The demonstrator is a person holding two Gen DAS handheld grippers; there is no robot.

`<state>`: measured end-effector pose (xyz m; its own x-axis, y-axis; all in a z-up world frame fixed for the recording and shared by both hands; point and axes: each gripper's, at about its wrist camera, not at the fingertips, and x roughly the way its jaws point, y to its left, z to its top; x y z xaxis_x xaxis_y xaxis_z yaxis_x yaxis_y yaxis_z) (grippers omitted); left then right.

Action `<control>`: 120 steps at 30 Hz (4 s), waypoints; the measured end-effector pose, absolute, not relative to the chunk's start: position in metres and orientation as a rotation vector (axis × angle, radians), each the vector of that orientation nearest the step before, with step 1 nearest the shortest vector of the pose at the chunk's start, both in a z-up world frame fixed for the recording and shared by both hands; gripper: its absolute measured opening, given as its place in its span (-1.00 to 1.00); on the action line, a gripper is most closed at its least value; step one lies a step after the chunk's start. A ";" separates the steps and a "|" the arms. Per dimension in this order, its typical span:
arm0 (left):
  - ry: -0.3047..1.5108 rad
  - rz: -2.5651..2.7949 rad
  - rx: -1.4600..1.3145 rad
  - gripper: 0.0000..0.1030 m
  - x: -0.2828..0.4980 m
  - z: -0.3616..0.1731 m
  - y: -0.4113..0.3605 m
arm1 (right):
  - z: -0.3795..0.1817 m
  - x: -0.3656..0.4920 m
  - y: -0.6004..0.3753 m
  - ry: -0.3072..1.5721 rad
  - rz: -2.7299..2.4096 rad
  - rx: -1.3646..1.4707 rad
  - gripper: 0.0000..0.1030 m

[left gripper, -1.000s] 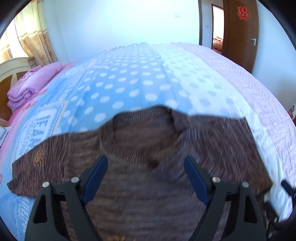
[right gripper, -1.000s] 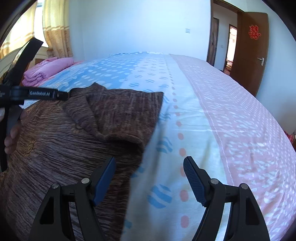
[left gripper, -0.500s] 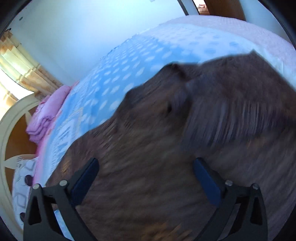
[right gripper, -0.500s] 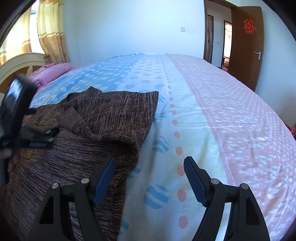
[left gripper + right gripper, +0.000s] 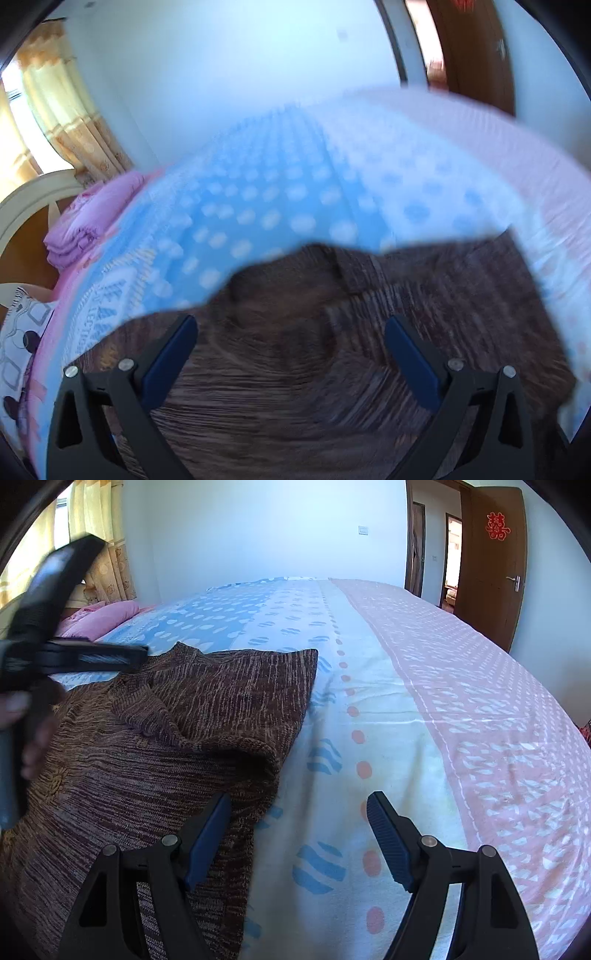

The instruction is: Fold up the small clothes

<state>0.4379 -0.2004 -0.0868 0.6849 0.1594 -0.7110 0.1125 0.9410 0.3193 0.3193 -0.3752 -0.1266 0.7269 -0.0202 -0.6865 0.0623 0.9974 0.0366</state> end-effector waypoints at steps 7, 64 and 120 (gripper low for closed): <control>0.882 -0.032 0.432 1.00 0.384 -0.112 -0.163 | -0.128 0.319 -0.376 0.754 -0.059 0.064 0.49; 0.881 -0.196 0.076 -0.86 0.400 -0.085 -0.115 | -0.131 0.319 -0.374 0.765 -0.089 0.040 0.50; 0.888 0.494 -0.427 0.53 0.349 -0.131 0.272 | -0.140 0.390 -0.146 0.823 0.332 -0.251 0.52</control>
